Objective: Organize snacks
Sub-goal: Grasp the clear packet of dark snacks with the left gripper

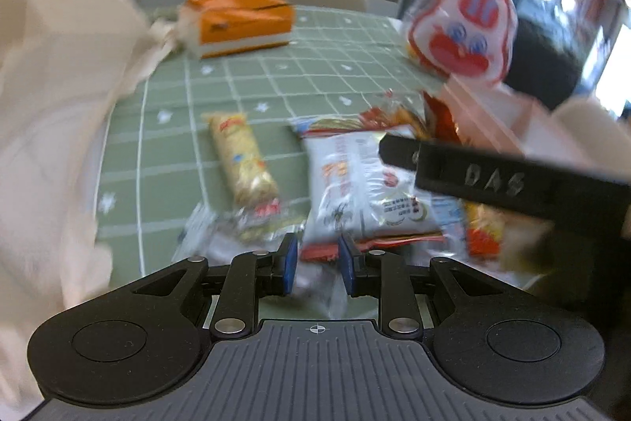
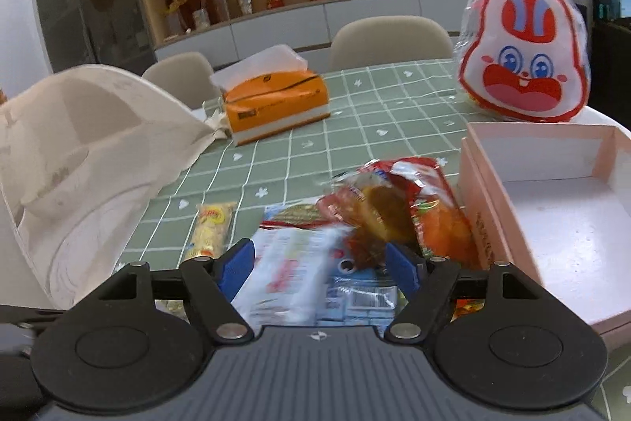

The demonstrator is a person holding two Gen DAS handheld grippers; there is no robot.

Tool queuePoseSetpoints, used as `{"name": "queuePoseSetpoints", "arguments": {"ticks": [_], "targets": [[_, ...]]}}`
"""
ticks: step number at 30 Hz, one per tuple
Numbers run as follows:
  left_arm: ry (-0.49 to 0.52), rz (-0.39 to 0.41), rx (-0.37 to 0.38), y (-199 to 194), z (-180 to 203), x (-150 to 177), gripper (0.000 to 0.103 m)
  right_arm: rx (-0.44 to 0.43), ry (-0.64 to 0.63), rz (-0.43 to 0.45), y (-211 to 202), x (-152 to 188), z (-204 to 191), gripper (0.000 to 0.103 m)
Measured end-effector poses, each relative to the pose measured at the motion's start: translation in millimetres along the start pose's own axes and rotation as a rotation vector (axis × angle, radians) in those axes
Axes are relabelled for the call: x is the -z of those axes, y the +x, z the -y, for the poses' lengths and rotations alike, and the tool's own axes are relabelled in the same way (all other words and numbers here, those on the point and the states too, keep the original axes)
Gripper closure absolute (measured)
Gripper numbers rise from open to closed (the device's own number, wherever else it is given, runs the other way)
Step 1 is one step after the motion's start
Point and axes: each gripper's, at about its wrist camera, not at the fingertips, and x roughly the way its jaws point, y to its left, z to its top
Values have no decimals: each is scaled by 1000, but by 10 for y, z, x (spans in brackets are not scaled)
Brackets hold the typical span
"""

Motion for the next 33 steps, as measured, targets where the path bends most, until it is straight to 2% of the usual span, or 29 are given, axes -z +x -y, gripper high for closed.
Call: {"name": "queuePoseSetpoints", "arguments": {"ticks": [5, 9, 12, 14, 16, 18, 24, 26, 29, 33], "targets": [[154, 18, -86, -15, 150, 77, 73, 28, 12, 21, -25, -23, 66, 29], [286, 17, -108, -86, 160, 209, 71, 23, 24, 1, 13, -14, 77, 29], [282, 14, -120, -151, 15, 229, 71, 24, 21, 0, 14, -7, 52, 29], [266, 15, -153, -186, -111, 231, 71, 24, 18, -4, 17, -1, 42, 29], [221, 10, -171, -225, -257, 215, 71, 25, 15, -8, 28, 11, 32, 29], [125, -5, -152, -296, -430, 188, 71, 31, 16, -13, 39, 14, 30, 29], [-353, -99, 2, -470, -1109, 114, 73, 35, 28, -15, 30, 9, 45, 29], [-404, -113, 1, -453, -1208, 111, 73, 33, 30, -16, 28, 9, 43, 29], [-418, -120, -17, -352, -1242, 91, 73, 30, 29, -21, 31, 8, 36, 29], [-428, -87, 31, -196, -1178, -24, 73, 32, 25, -31, 55, 17, 38, 29]]}}
